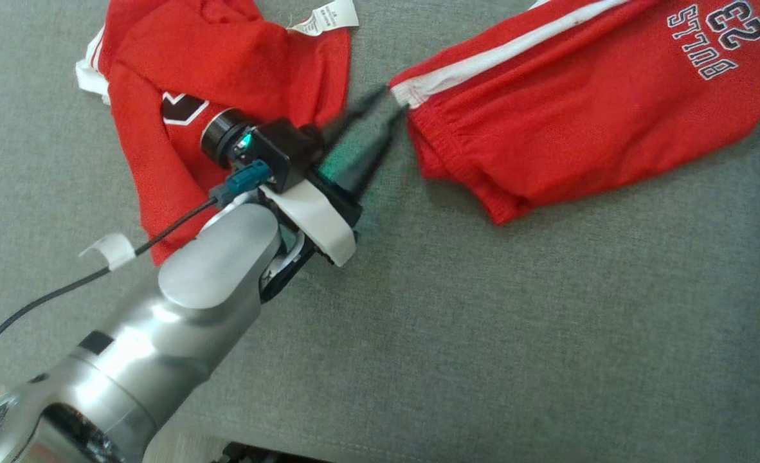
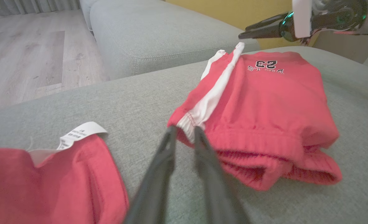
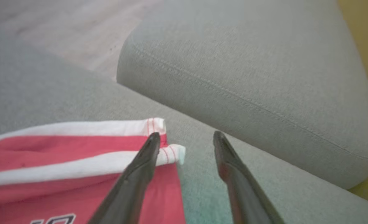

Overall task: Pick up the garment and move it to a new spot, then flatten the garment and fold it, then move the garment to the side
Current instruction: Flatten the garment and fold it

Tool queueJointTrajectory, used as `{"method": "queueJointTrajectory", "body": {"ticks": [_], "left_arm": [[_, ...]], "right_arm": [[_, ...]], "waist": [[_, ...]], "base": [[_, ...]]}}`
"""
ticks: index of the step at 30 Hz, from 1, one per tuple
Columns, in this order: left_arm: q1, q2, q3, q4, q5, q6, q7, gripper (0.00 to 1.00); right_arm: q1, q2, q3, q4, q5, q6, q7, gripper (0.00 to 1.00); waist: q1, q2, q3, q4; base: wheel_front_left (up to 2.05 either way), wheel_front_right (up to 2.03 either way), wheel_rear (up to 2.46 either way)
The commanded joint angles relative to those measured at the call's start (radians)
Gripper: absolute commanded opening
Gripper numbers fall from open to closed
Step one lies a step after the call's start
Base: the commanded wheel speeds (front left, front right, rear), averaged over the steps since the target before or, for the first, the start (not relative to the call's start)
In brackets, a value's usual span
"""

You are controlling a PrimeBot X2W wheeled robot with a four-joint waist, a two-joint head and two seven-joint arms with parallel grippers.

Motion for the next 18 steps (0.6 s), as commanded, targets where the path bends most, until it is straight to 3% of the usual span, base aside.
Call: {"method": "queueJointTrajectory", "body": {"ticks": [1,13,18], "left_arm": [[-0.033,0.028,0.031,-0.006,-0.007,0.002,-0.008,1.00],[0.100,0.076,0.293,-0.095,0.019,0.040,-0.009,1.00],[0.187,0.080,0.394,-0.152,0.051,0.063,-0.009,1.00]], "right_arm": [[-0.023,0.021,-0.008,-0.013,-0.007,0.007,-0.039,1.00],[0.022,0.114,-0.095,0.105,0.032,0.007,-0.355,1.00],[0.080,0.135,-0.122,0.120,0.045,0.007,-0.416,1.00]], "waist": [[-0.0003,0.0001,-0.011,-0.007],[-0.0003,0.0001,-0.159,-0.093],[-0.0003,0.0001,-0.224,-0.122]], "base": [[0.00,0.00,0.00],[0.00,0.00,0.00],[0.00,0.00,0.00]]}}
